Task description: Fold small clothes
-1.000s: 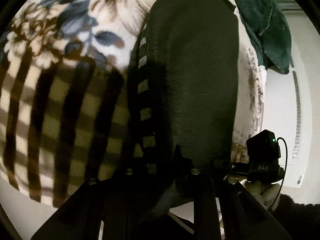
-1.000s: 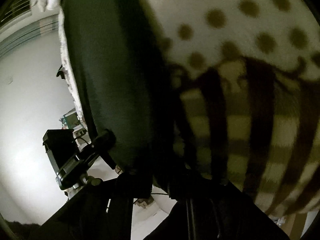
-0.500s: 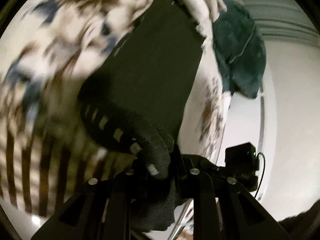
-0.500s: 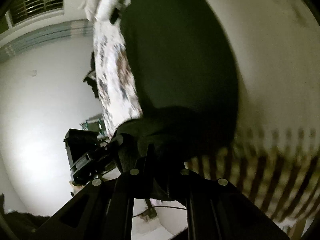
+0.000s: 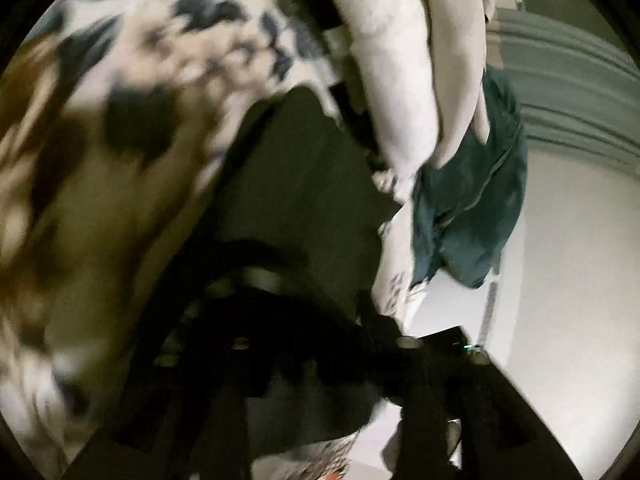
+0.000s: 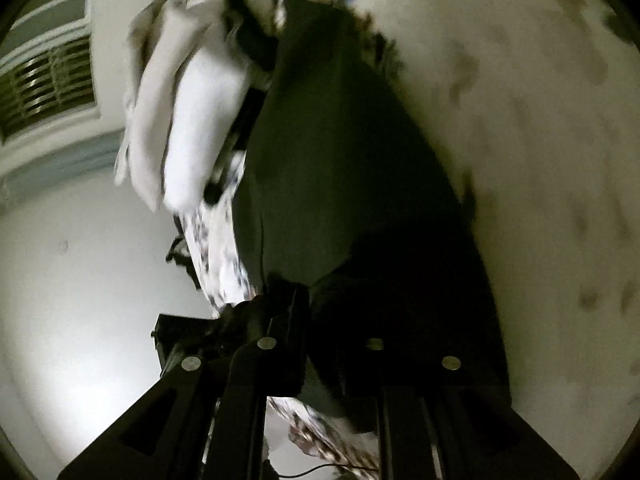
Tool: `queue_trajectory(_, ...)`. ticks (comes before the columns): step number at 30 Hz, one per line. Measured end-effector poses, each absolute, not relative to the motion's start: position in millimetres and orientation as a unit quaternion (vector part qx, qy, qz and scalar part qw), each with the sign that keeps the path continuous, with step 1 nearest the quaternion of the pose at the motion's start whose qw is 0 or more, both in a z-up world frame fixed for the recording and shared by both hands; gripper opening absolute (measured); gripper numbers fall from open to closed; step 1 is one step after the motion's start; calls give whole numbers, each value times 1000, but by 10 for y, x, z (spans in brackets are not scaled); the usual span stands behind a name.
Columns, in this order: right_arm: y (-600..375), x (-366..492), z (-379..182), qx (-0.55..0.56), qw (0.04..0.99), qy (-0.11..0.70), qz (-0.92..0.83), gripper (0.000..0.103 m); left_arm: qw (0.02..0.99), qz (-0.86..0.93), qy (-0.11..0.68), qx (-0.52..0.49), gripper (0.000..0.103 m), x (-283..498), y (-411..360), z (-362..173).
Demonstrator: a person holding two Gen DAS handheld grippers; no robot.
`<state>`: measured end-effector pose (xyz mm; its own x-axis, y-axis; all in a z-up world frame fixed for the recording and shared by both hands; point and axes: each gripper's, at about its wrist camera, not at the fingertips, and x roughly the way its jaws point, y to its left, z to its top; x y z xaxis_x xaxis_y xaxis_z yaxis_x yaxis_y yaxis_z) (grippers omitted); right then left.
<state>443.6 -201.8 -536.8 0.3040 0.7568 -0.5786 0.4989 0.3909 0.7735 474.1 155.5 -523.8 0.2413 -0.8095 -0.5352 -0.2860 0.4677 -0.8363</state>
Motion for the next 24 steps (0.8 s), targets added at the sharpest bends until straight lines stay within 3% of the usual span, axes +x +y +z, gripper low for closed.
queue_trajectory(7,-2310,4774,-5375,601,599,519,98,29,644,-207,556,-483,48,5376,1568,-5229)
queue_trajectory(10,-2375,4943,-5308,598,620,503,77,37,663,-207,555,-457,63,5485,1592,-5164)
queue_trajectory(13,-2424,4935,-5132,532,664,520,72,53,696,-203,560,-401,64,5484,1634,-5053)
queue_trajectory(20,-2124,4815,-5059,324,727,598,98,54,742,-208,596,-226,64,5279,1339,-5072)
queue_trajectory(21,-2071,4825,-5070,308,731,602,96,54,748,-210,597,-201,61,5254,1266,-5093)
queue_trajectory(22,-2014,4839,-5079,287,736,606,91,52,756,-211,592,-183,49,5236,1208,-5091)
queue_trajectory(24,-1979,4857,-5093,267,743,609,74,22,770,-205,586,-149,14,5222,1131,-5073)
